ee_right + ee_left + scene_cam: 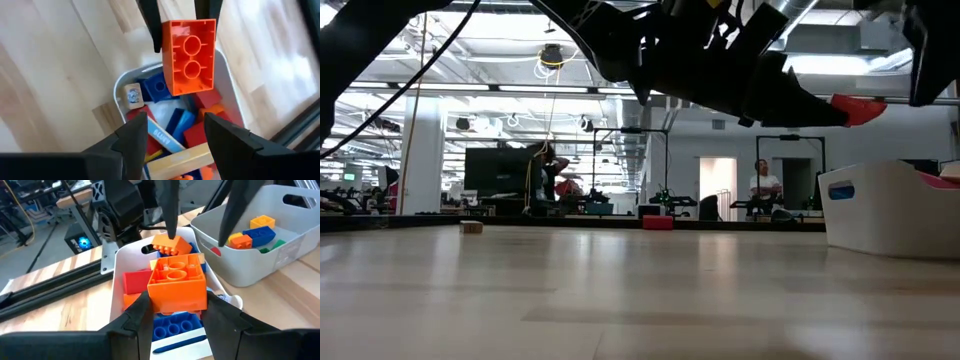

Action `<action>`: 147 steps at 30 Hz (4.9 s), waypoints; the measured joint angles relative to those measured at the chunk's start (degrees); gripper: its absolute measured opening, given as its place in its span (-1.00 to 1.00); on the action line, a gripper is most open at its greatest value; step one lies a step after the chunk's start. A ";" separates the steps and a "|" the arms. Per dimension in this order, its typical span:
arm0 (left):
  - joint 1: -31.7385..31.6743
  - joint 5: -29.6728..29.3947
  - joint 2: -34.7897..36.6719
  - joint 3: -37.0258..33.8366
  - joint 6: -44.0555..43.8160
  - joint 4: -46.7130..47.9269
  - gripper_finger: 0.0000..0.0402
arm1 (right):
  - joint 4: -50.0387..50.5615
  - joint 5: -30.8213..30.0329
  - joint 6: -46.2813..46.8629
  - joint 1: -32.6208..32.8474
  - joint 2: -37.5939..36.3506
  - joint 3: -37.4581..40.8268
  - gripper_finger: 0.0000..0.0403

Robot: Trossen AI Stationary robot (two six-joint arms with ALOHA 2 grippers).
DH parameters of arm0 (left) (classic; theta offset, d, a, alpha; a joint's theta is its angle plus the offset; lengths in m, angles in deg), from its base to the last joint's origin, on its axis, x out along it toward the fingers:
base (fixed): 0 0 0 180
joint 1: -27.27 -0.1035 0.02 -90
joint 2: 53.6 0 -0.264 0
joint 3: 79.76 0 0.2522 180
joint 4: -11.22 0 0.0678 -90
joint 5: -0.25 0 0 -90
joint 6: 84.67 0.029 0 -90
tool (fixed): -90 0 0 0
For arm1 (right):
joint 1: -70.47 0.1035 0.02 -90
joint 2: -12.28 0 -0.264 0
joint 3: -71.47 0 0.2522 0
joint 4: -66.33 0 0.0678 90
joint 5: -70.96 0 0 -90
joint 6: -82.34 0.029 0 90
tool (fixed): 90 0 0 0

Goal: Sort blocks by size
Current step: Put the 8 stud orange game piece into the grey bin, then put the wooden block into the white bin

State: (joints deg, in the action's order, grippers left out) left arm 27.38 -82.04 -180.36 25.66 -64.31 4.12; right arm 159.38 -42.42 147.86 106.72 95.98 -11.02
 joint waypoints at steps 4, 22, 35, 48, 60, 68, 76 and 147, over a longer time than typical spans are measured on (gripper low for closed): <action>-0.09 0.08 0.02 0.00 -2.12 0.08 -0.32 | 0.84 -5.91 -3.41 2.42 1.14 0.00 0.10; 0.29 2.16 0.07 0.00 7.98 -1.79 -0.32 | -2.26 -7.71 -9.68 -2.14 1.80 0.02 0.35; 0.58 1.96 0.28 0.00 7.87 -2.76 -0.32 | -6.12 -5.89 -18.00 -6.75 1.80 0.04 0.14; -0.24 -1.56 4.43 0.00 3.97 8.13 0.12 | -2.27 1.01 -12.86 -5.52 1.75 -0.02 -0.19; -1.35 -0.78 9.62 -0.12 3.56 36.96 0.08 | -2.12 20.25 4.45 4.97 1.77 -2.89 -0.19; 1.51 -1.41 13.62 -14.35 2.95 22.34 -0.08 | -9.76 23.73 26.91 16.04 1.80 -0.36 -0.15; 2.94 -6.75 29.31 -30.97 3.67 17.35 -0.17 | -8.13 23.70 44.82 21.63 1.82 1.49 0.10; -8.38 -39.03 35.82 -45.77 16.00 68.87 -0.17 | -64.09 5.68 -67.91 -41.18 2.04 7.32 0.02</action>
State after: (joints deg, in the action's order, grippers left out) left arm 19.00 -121.07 -144.53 -20.10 -48.31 72.99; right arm 95.29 -36.74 79.94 65.54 98.02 -3.70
